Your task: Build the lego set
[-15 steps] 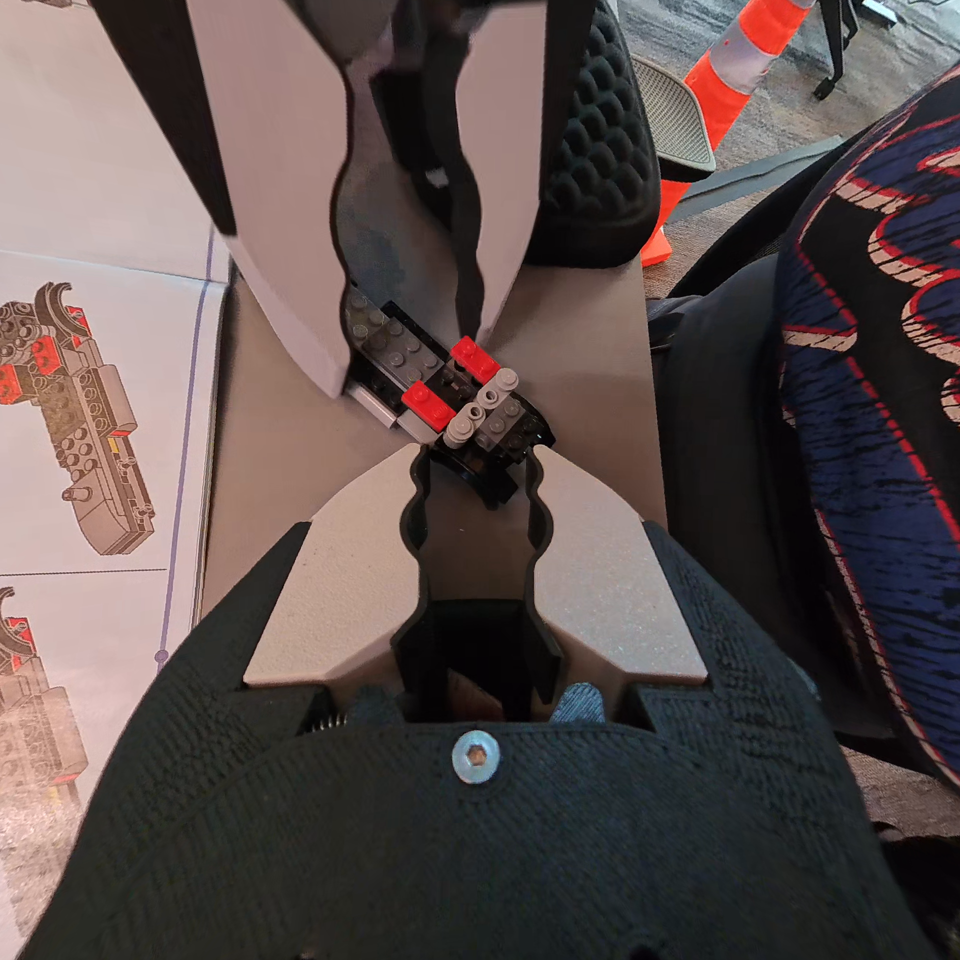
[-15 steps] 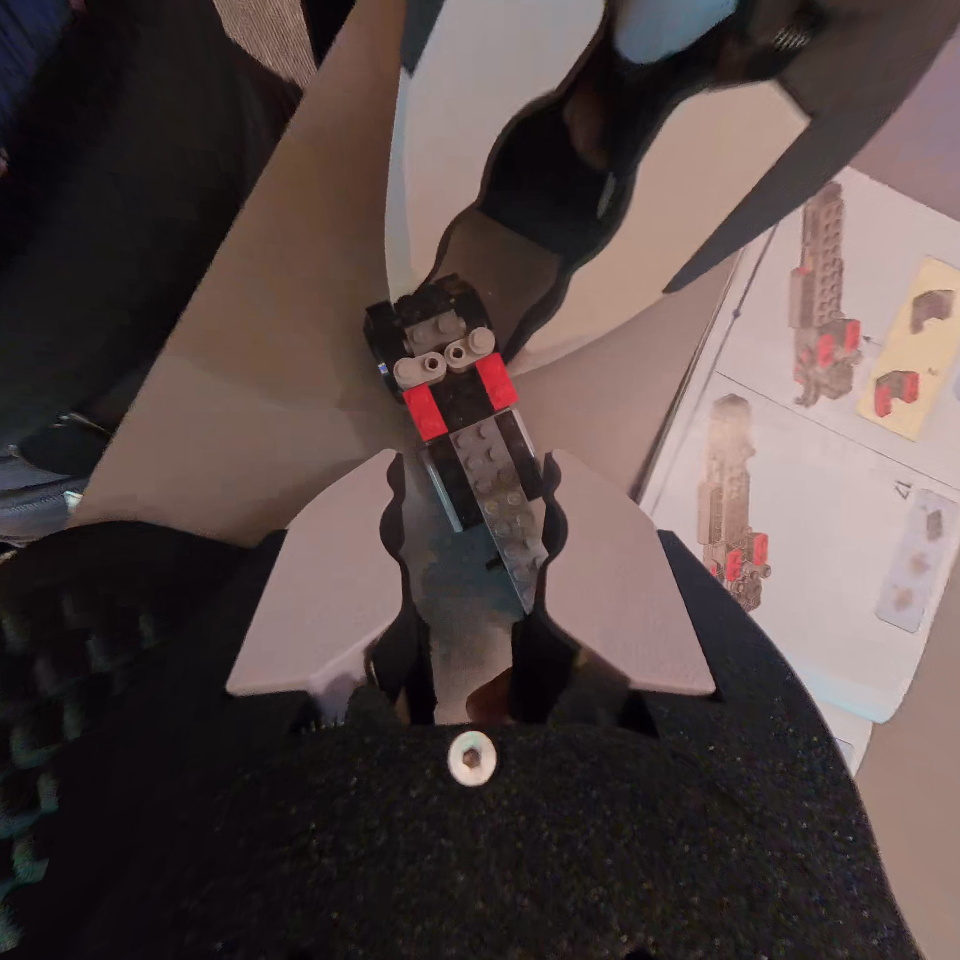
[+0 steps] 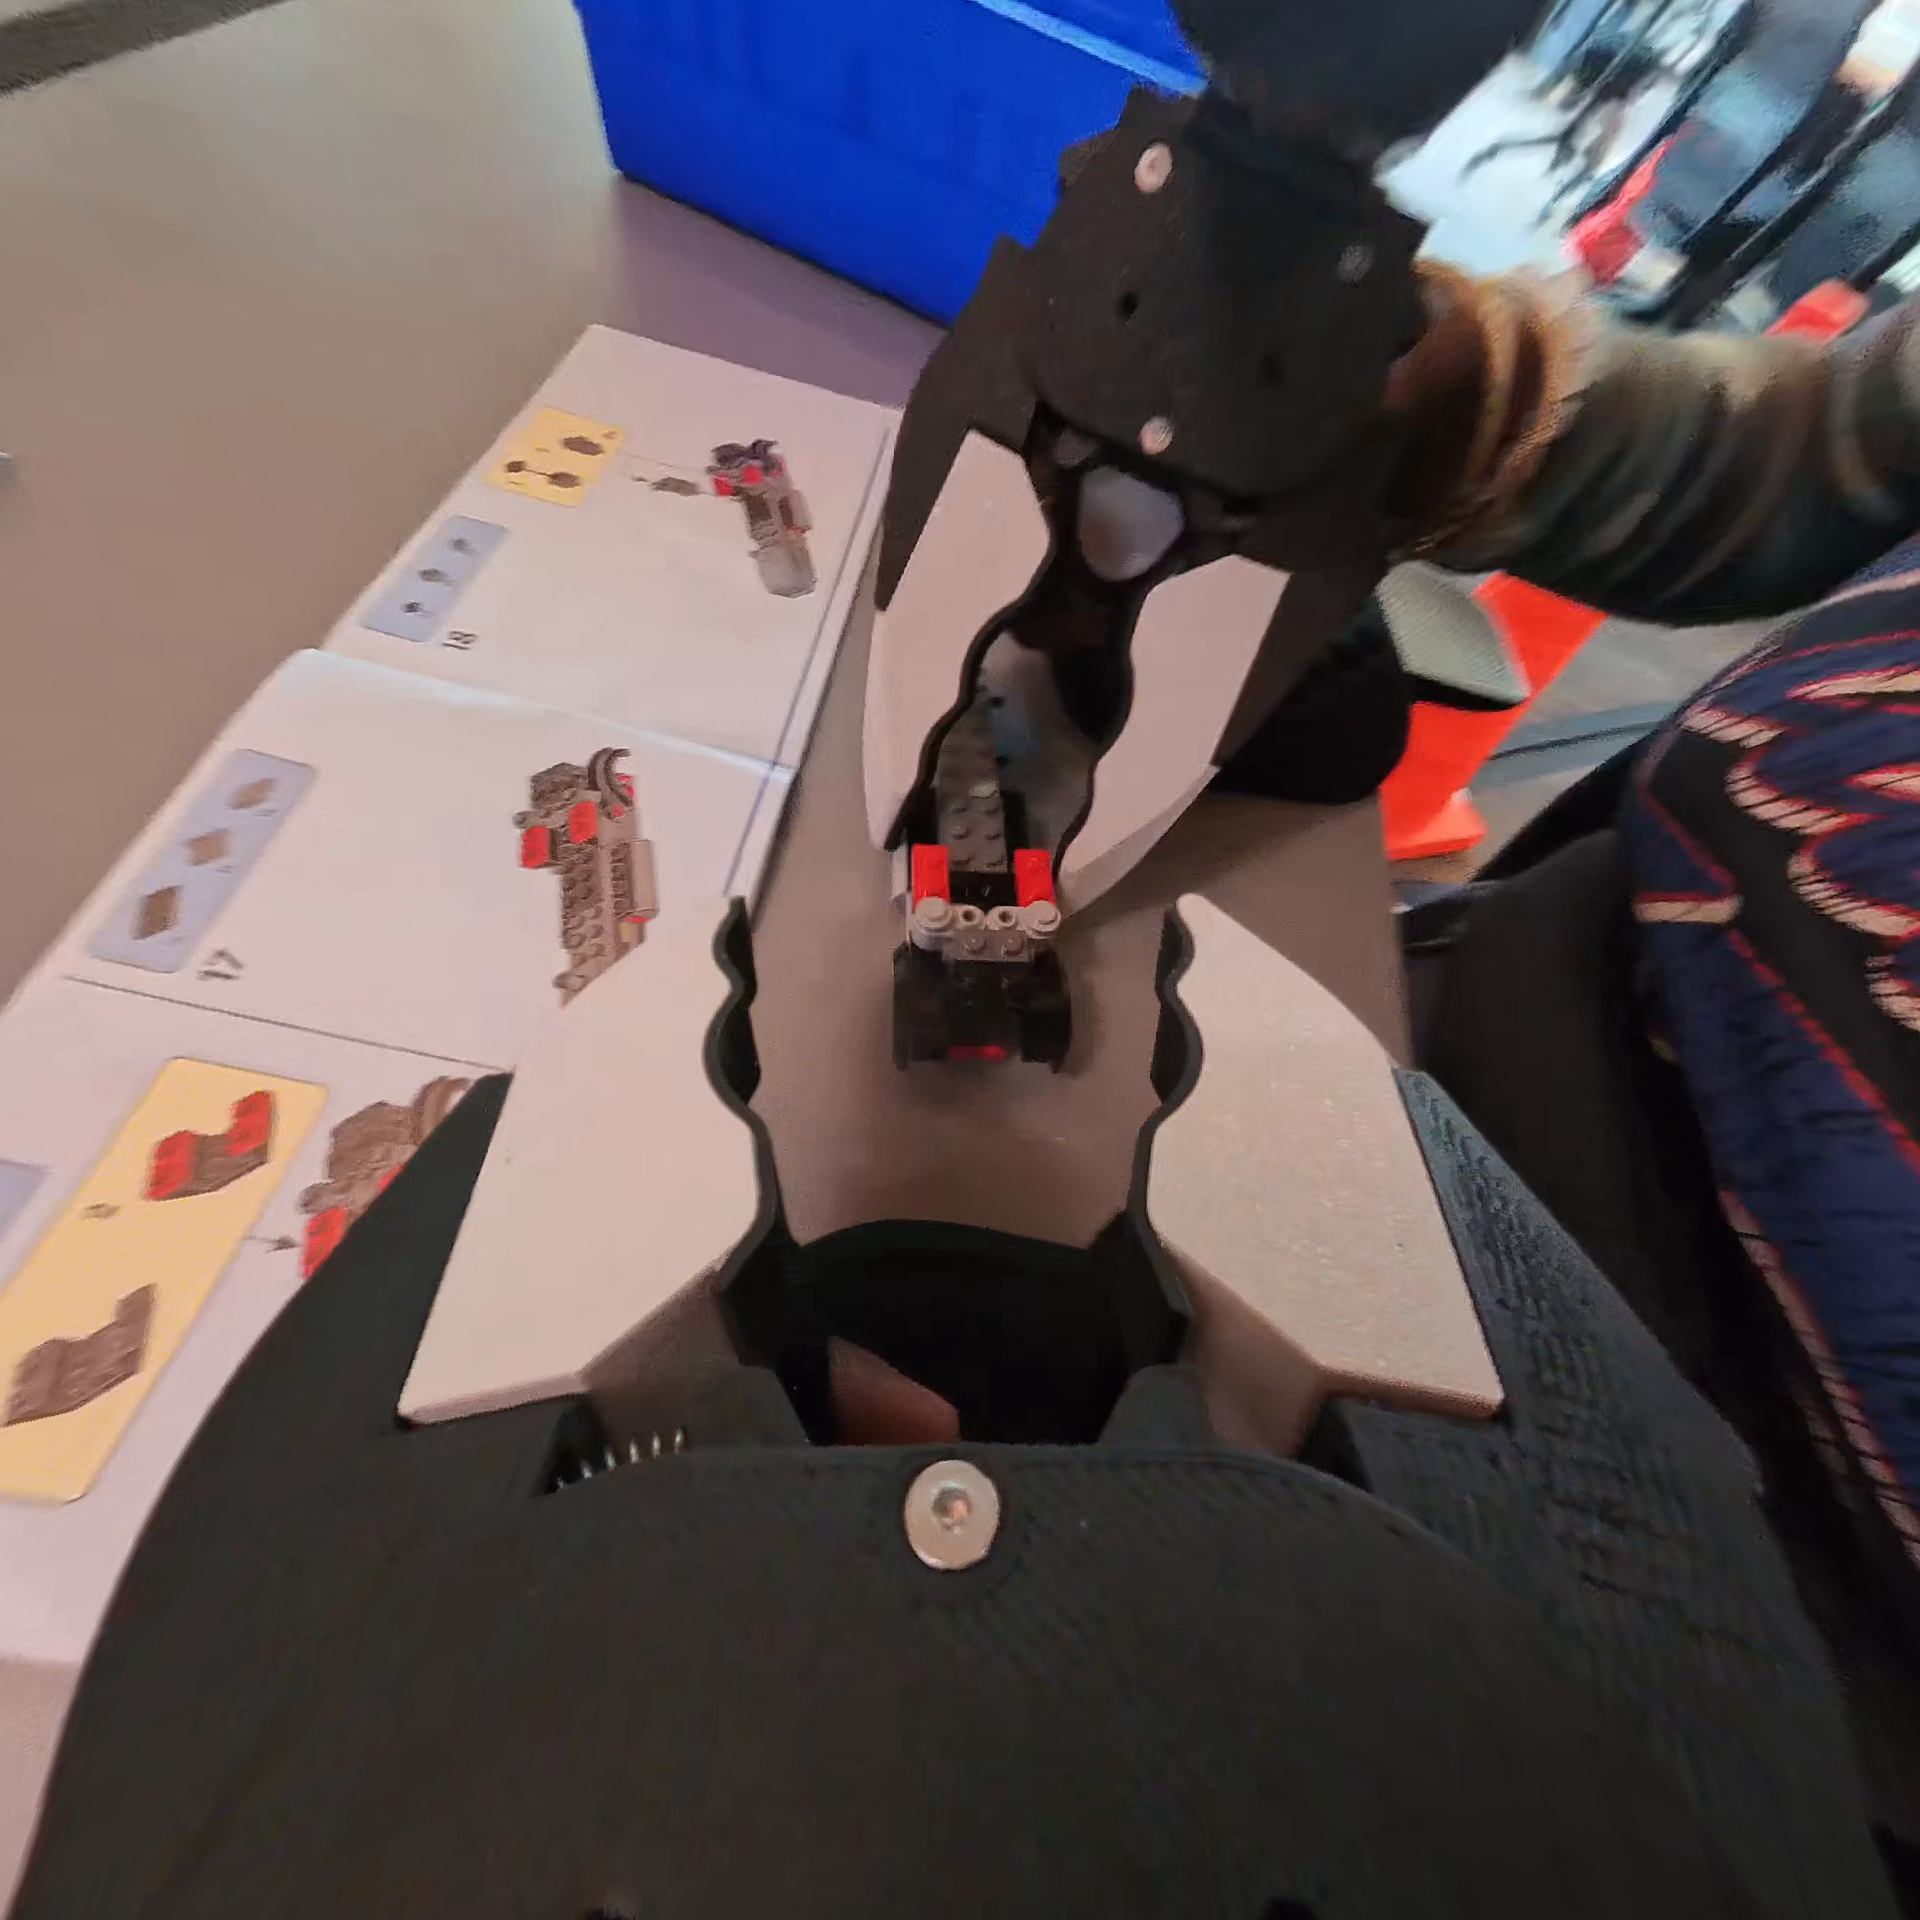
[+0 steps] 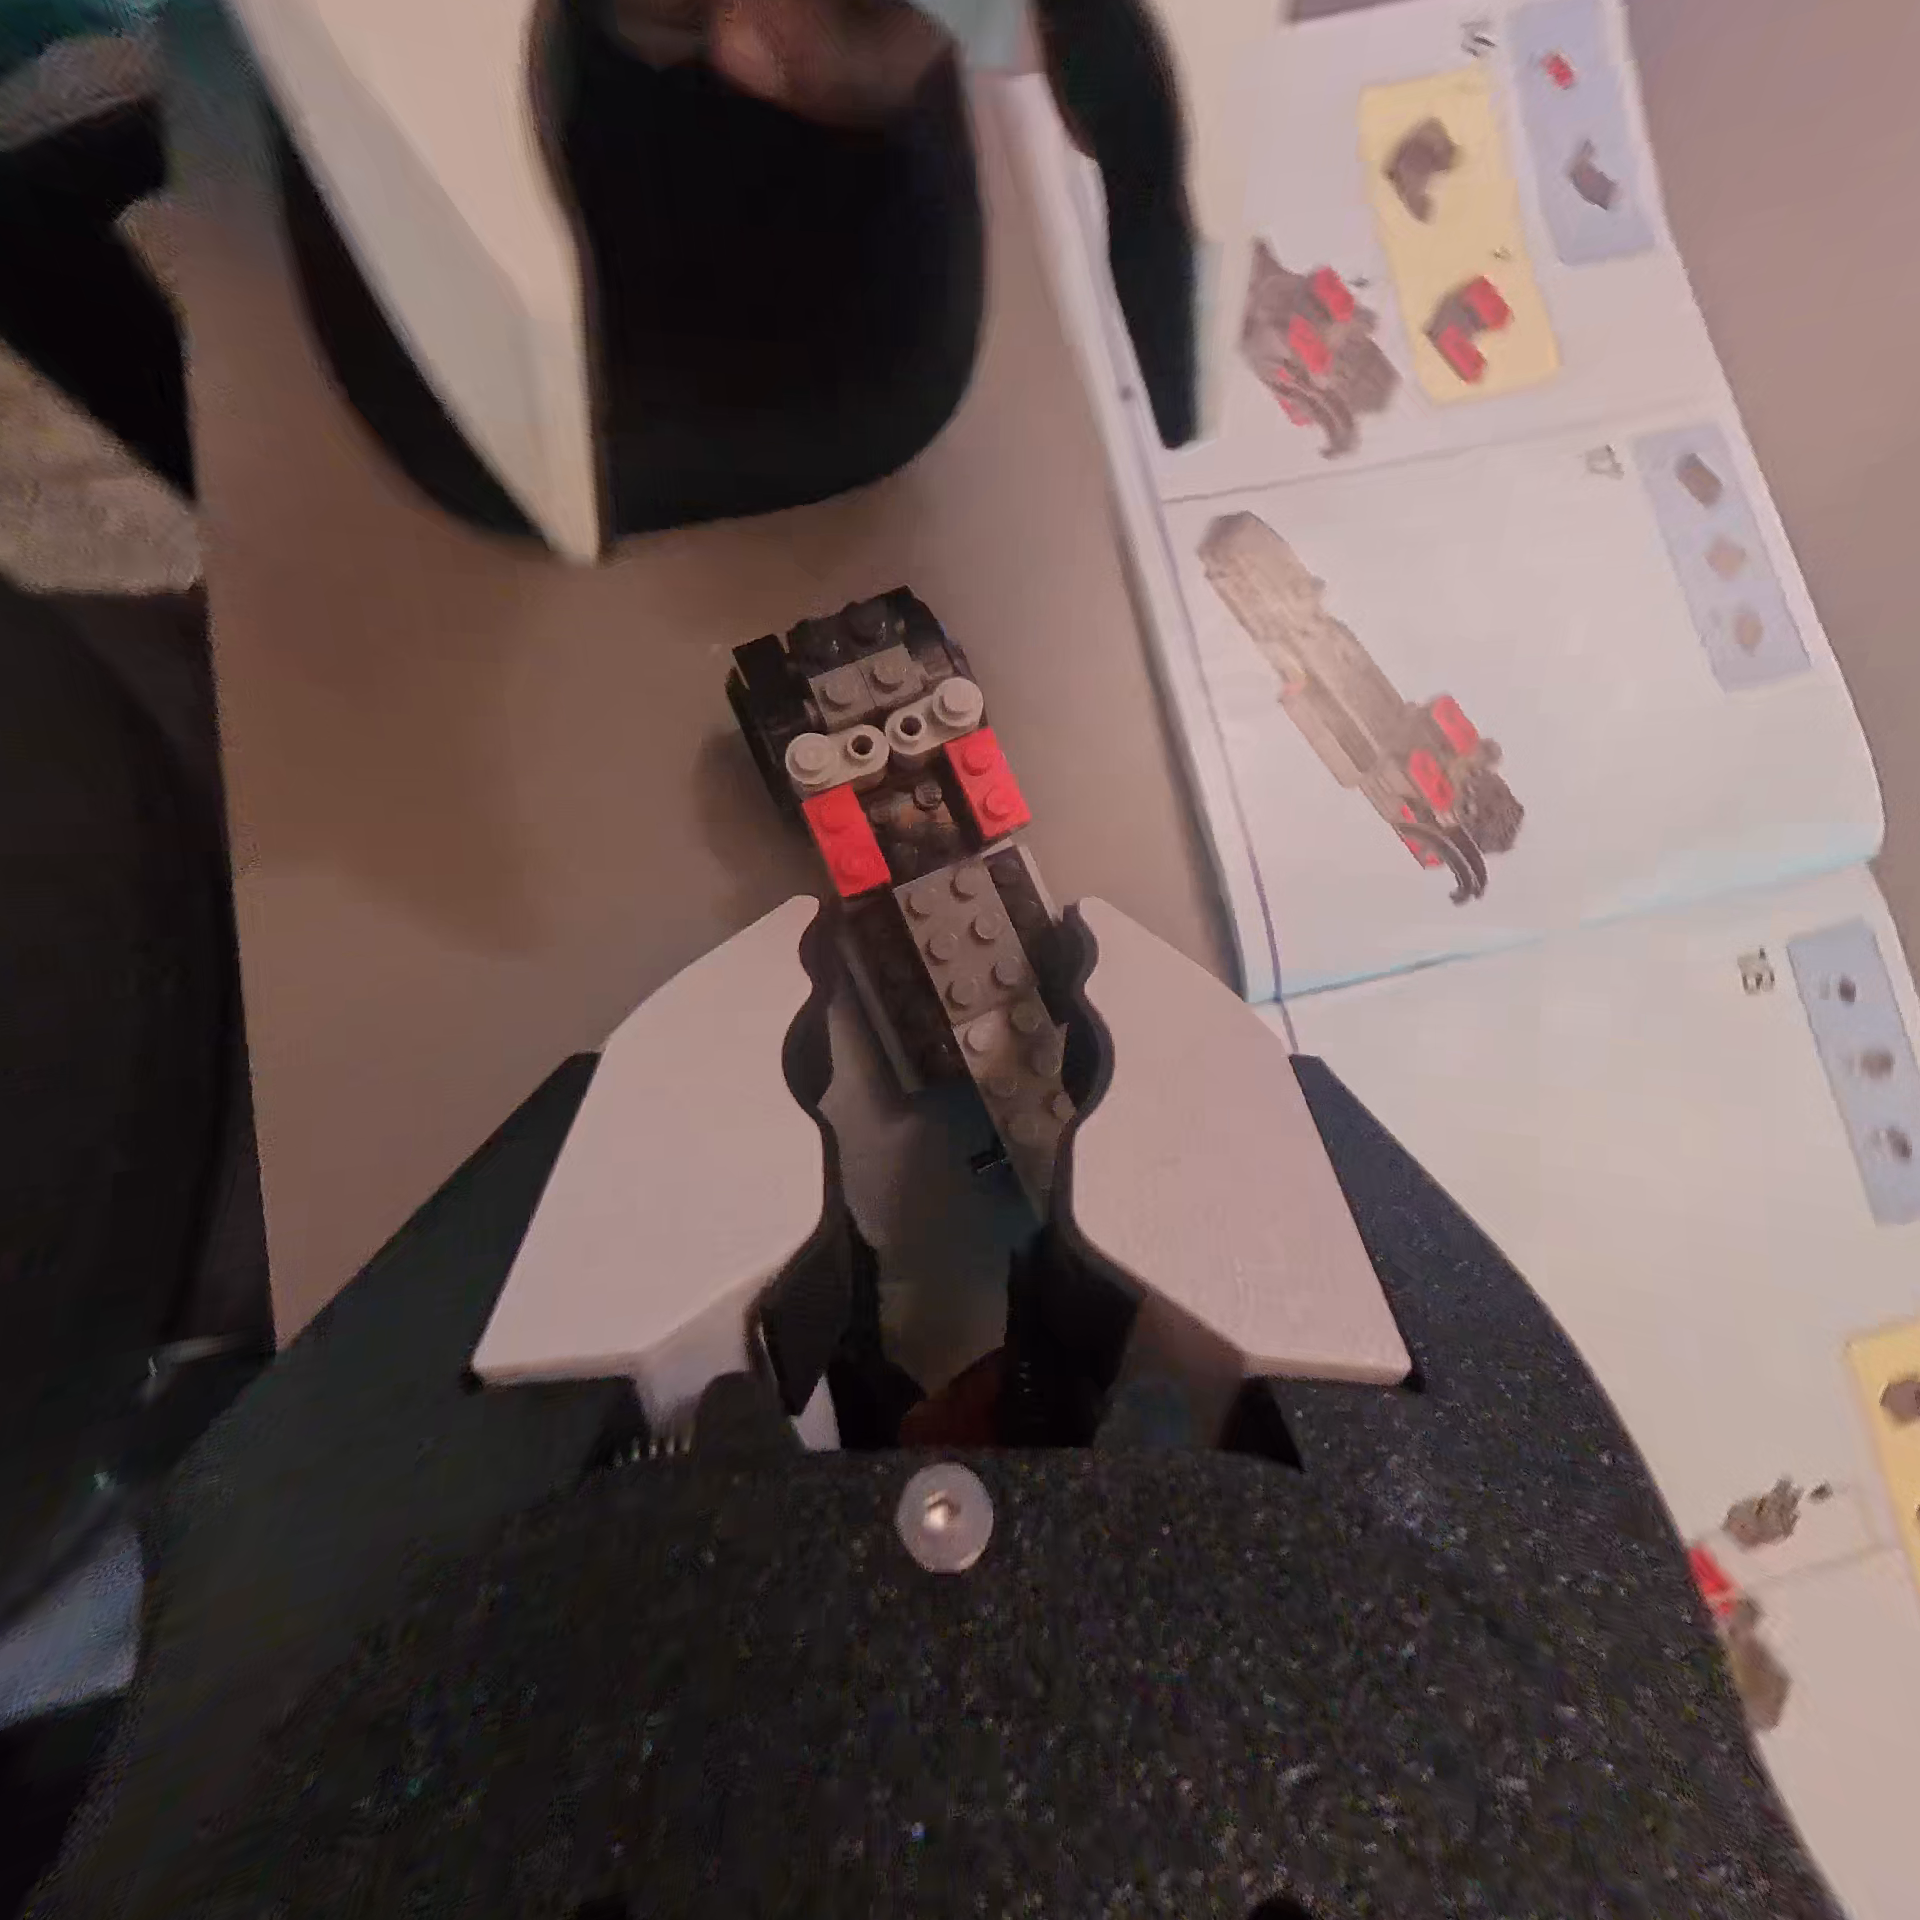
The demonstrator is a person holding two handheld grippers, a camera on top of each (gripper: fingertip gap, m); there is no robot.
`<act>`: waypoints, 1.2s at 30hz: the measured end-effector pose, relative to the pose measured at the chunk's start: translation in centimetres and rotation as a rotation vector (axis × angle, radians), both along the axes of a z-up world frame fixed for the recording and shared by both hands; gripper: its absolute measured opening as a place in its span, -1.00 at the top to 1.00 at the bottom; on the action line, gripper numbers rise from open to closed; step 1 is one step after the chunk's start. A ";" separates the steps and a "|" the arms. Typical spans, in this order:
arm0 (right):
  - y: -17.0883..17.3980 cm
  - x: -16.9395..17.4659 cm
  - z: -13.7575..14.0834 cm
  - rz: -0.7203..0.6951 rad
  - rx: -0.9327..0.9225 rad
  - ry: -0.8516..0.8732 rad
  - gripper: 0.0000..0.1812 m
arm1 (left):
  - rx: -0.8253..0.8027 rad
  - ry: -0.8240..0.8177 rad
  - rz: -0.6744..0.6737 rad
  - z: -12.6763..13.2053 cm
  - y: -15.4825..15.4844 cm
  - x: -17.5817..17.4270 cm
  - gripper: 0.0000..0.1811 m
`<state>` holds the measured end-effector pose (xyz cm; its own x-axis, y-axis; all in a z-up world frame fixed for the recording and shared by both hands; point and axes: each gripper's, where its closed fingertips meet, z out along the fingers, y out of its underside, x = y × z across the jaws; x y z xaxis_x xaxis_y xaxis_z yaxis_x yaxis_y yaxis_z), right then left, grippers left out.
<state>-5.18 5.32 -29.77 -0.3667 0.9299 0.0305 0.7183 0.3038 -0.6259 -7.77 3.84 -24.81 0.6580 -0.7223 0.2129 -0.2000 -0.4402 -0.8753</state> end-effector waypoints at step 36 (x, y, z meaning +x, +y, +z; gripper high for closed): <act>3.2 4.7 0.3 -0.029 -0.050 0.056 0.78 | -0.063 0.332 -0.058 -4.5 -0.2 0.7 0.52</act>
